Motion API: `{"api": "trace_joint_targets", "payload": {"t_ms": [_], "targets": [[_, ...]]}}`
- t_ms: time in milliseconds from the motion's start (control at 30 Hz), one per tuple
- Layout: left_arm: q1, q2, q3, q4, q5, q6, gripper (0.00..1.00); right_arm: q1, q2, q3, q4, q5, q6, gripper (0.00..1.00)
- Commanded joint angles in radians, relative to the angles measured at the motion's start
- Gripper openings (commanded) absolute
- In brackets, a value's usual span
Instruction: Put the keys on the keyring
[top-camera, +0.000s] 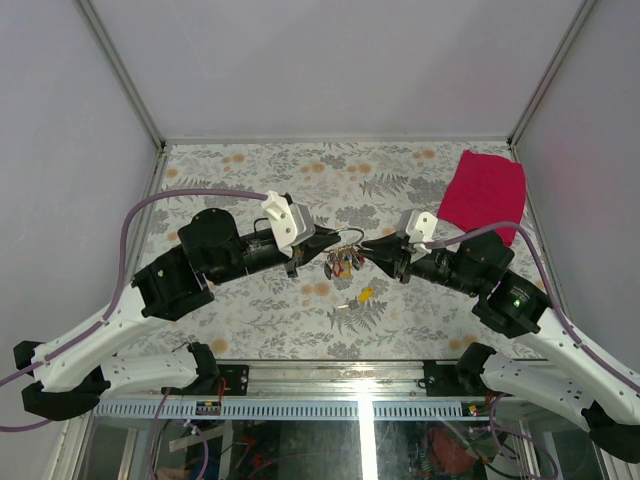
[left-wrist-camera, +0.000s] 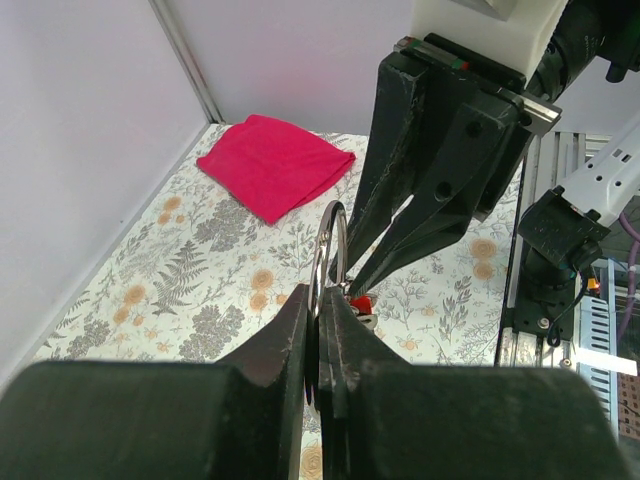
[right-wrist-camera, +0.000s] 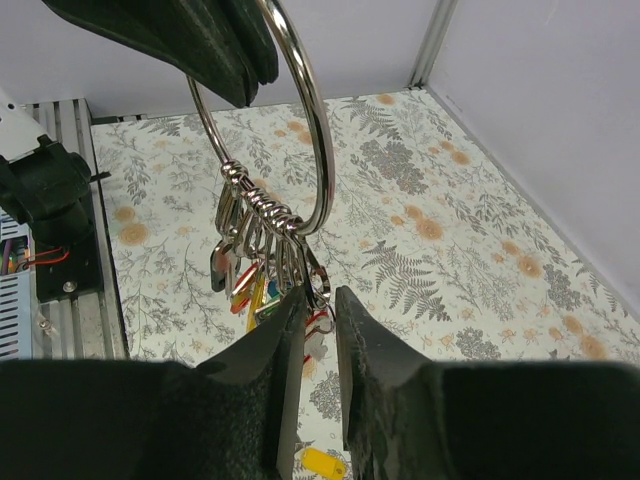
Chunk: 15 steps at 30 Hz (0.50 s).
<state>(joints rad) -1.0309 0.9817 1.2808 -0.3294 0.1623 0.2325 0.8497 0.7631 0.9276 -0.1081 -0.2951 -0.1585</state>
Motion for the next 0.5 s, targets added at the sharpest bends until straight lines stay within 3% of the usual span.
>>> {"api": "trace_joint_targets", "payload": {"t_ms": [0, 267, 467], "targets": [[0.006, -0.005, 0.044, 0.081, 0.017, -0.013, 0.0, 0.0, -0.011, 0.037, 0.048, 0.028, -0.006, 0.25], [0.005, -0.003, 0.043, 0.081, 0.024, -0.016, 0.0, 0.0, -0.005, 0.03, 0.091, 0.035, 0.015, 0.35], [0.005, 0.0, 0.043, 0.081, 0.025, -0.018, 0.0, 0.0, 0.009, 0.029, 0.122, 0.045, 0.032, 0.36]]}}
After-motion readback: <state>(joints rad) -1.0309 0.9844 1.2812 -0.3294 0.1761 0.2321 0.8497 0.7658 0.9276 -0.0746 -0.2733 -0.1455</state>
